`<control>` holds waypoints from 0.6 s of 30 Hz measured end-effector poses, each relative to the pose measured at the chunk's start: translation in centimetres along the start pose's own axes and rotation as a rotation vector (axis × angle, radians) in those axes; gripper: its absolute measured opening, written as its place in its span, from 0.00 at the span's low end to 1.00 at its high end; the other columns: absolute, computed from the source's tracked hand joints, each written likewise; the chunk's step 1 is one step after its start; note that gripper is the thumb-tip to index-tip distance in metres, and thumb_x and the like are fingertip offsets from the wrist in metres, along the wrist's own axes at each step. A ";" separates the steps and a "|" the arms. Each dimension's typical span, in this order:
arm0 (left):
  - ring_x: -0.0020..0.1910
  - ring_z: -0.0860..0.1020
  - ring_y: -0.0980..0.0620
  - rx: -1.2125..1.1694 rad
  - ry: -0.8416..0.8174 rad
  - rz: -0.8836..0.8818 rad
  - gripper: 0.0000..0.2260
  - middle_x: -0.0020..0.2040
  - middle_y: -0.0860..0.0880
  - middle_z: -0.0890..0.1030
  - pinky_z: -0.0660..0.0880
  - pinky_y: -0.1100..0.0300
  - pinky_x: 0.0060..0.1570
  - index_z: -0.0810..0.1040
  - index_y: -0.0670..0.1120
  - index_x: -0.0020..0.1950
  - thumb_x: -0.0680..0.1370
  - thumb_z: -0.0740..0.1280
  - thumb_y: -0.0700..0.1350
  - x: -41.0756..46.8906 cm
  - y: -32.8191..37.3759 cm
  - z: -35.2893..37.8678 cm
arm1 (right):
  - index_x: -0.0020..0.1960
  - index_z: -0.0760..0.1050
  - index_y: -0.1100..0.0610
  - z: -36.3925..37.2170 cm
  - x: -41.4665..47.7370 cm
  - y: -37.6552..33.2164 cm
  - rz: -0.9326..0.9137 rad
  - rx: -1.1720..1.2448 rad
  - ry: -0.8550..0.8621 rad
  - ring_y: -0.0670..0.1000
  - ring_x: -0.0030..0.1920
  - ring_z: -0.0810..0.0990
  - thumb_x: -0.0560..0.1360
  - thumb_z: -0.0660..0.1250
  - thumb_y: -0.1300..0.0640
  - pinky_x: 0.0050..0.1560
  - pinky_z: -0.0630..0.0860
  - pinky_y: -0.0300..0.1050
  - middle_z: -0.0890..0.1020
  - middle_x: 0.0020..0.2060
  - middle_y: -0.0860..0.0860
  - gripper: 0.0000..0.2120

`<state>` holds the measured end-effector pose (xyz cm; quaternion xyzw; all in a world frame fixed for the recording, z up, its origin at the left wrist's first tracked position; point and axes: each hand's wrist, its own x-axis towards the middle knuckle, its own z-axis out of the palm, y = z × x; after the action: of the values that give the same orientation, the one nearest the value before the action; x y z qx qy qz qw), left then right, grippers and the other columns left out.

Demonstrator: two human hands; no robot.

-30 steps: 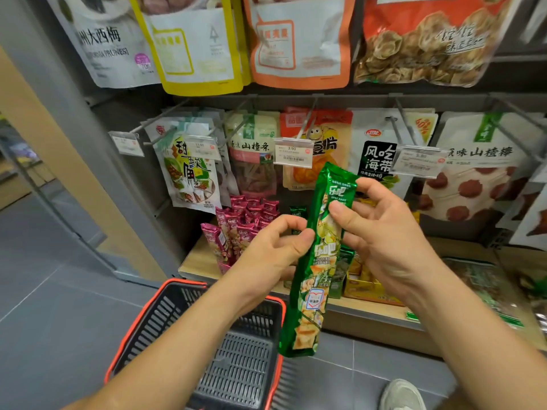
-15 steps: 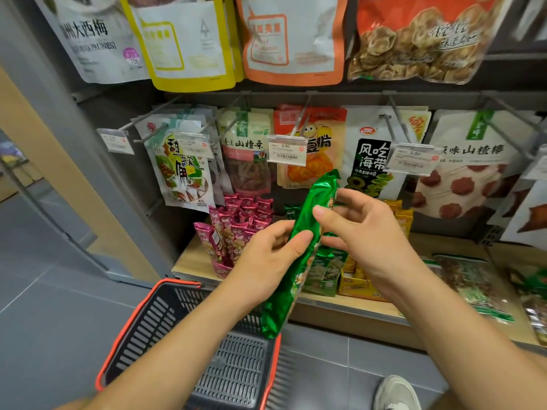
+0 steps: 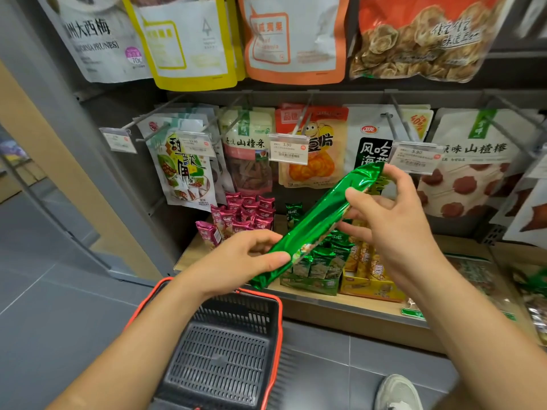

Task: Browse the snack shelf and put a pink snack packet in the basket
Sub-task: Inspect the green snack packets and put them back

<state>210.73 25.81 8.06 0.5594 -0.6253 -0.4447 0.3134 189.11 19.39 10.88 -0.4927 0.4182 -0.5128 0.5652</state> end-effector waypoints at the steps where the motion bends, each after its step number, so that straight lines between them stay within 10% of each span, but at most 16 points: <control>1: 0.48 0.80 0.58 0.057 0.028 0.016 0.08 0.49 0.53 0.84 0.75 0.63 0.51 0.80 0.52 0.56 0.77 0.68 0.46 -0.2 -0.2 -0.7 | 0.68 0.64 0.43 -0.2 0.1 0.0 0.002 -0.072 -0.021 0.48 0.45 0.85 0.75 0.71 0.59 0.41 0.83 0.45 0.83 0.48 0.54 0.27; 7: 0.53 0.78 0.58 0.446 0.031 0.062 0.09 0.52 0.56 0.82 0.73 0.52 0.59 0.79 0.58 0.57 0.78 0.68 0.48 -1.2 -1.1 -2.3 | 0.67 0.72 0.42 -1.2 0.0 0.5 -0.339 -1.183 -0.213 0.51 0.68 0.67 0.71 0.72 0.46 0.68 0.68 0.52 0.72 0.65 0.49 0.24; 12: 0.53 0.75 0.58 0.548 0.021 0.110 0.15 0.51 0.56 0.79 0.72 0.54 0.58 0.77 0.55 0.64 0.77 0.69 0.50 -0.7 -0.7 -0.7 | 0.68 0.72 0.45 0.5 -1.1 2.0 -0.209 -1.260 -0.660 0.48 0.61 0.76 0.78 0.62 0.41 0.62 0.74 0.52 0.79 0.62 0.44 0.20; 18: 0.47 0.81 0.56 0.207 0.161 0.003 0.15 0.47 0.55 0.85 0.77 0.60 0.53 0.83 0.57 0.50 0.64 0.76 0.53 -1.1 0.5 -2.3 | 0.59 0.76 0.45 0.0 -0.7 1.6 -0.166 -1.139 -0.642 0.46 0.45 0.78 0.79 0.61 0.44 0.49 0.77 0.53 0.81 0.45 0.43 0.11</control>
<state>212.72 26.42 9.58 0.6218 -0.6414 -0.3310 0.3040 189.27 20.09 9.29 -0.8738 0.3953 -0.0806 0.2714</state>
